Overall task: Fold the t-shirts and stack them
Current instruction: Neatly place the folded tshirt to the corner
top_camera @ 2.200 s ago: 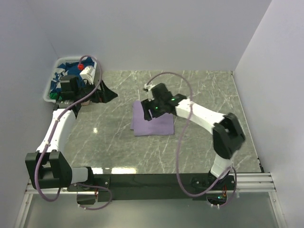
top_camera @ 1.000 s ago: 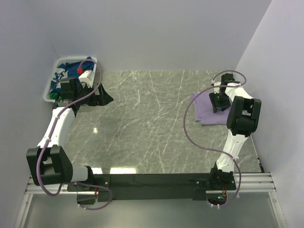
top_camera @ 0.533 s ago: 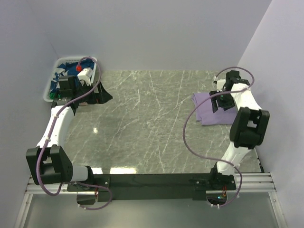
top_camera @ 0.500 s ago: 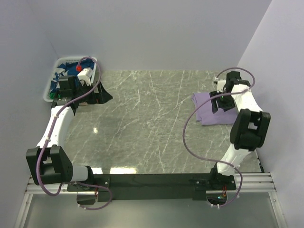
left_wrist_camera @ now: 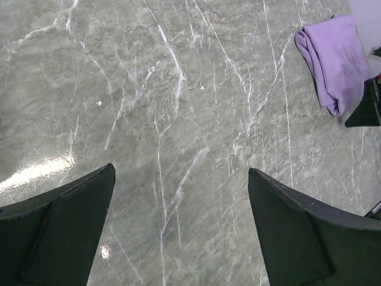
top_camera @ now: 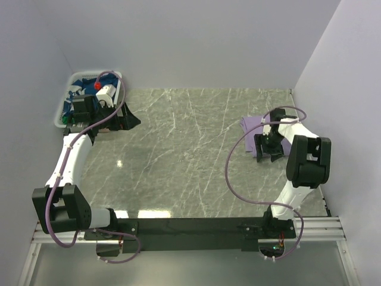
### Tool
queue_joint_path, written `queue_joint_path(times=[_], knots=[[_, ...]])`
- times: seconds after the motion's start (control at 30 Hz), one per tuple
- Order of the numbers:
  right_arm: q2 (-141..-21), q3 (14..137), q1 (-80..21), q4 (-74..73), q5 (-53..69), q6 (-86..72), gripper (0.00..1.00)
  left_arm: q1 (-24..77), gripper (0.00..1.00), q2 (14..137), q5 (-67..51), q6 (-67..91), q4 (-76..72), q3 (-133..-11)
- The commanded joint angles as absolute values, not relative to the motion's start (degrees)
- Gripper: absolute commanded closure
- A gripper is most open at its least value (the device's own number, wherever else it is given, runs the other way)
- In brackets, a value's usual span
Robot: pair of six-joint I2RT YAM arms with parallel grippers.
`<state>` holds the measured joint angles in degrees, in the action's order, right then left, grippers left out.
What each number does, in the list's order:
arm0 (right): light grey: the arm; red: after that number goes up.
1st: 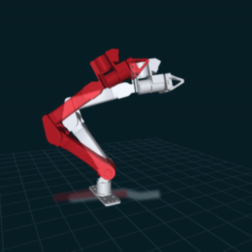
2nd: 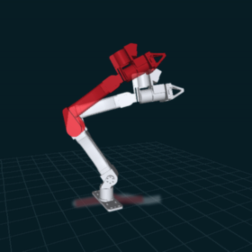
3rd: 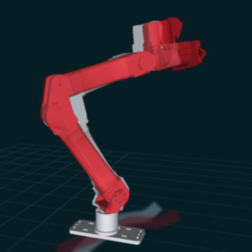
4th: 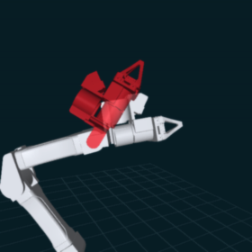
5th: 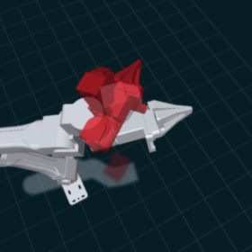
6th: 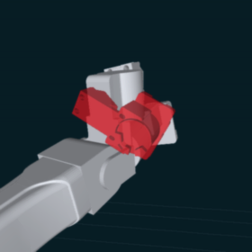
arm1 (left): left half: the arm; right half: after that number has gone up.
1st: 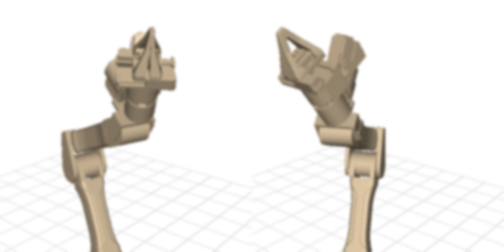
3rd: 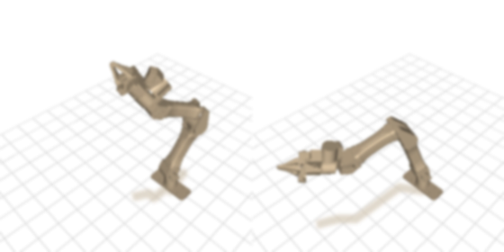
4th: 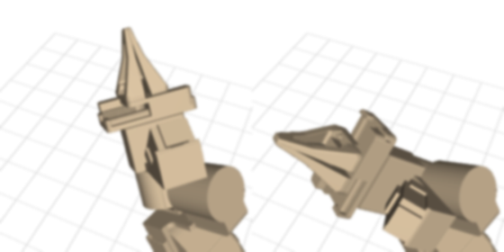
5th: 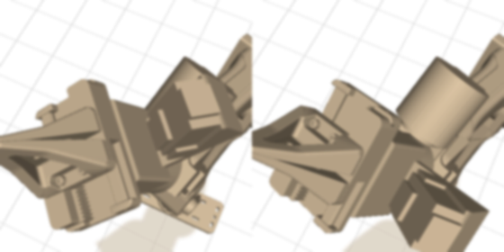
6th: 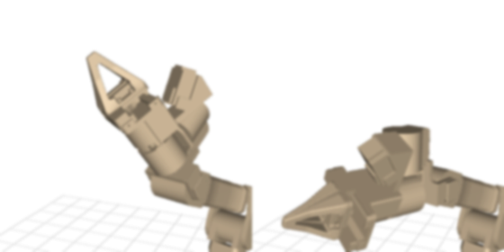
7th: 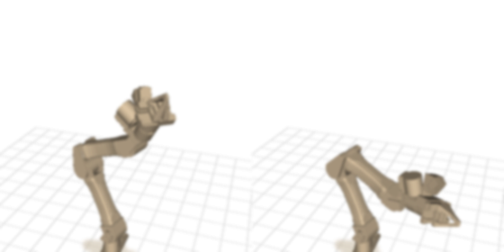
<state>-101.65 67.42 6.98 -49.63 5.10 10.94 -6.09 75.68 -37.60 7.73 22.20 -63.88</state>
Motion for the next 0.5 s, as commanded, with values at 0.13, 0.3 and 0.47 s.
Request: queue_joint_path(times=[0.13, 0.3, 0.47], knots=[[-110.9, 75.7, 7.0, -43.4, 3.3, 4.9, 0.28, -6.6, 0.01, 74.3, -38.1, 8.6, 22.1, -65.3], [-115.9, 82.3, 7.1, -43.6, 2.5, 4.5, 0.27, -7.4, 0.01, 74.0, -38.1, 8.1, 22.8, -65.7], [-120.0, 87.8, 7.8, -43.6, 1.8, 4.4, 0.28, -7.7, 0.01, 74.2, -38.5, 8.3, 22.2, -65.2]])
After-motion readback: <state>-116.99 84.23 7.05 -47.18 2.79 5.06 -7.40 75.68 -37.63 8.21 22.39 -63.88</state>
